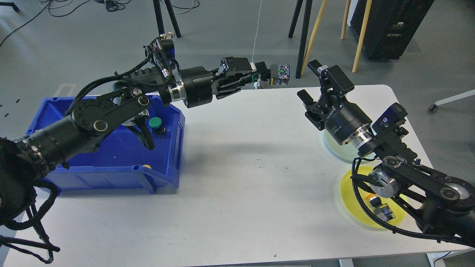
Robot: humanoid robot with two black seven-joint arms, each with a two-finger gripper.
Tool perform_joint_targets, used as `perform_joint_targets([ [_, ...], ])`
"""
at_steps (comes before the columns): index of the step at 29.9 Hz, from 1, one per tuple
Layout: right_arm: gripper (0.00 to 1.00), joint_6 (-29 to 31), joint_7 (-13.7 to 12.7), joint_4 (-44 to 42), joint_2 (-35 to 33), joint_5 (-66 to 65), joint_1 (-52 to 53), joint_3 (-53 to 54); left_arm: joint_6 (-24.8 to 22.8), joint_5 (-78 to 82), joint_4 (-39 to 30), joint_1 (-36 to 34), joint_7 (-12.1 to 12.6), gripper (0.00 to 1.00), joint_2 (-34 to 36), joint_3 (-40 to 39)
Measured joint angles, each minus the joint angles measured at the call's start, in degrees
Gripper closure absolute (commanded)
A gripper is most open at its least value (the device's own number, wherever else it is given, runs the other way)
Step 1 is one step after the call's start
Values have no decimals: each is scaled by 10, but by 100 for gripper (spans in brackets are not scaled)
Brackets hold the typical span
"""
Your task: Pass button and place on color plate
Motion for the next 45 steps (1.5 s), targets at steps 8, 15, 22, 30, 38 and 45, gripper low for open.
perform_joint_targets([
  [8, 3, -1, 2, -19, 38, -2, 30, -29, 0, 0, 1, 4, 0, 100, -3, 0],
  [15, 58, -3, 2, -21, 52, -1, 38, -41, 0, 0, 8, 5, 0, 100, -3, 0],
  [22, 92, -5, 2, -22, 51, -4, 42, -42, 0, 0, 11, 5, 0, 100, -3, 1],
  [30, 99, -27, 2, -19, 48, -8, 42, -42, 0, -8, 10, 8, 0, 9, -2, -1],
  [38, 99, -84, -8, -29, 50, 26, 31, -17, 0, -51, 5, 14, 0, 1, 9, -20],
  [45, 99, -206, -72, -113, 65, 349, -13, 66, 0, -55, 1, 16, 0, 1, 52, -64],
])
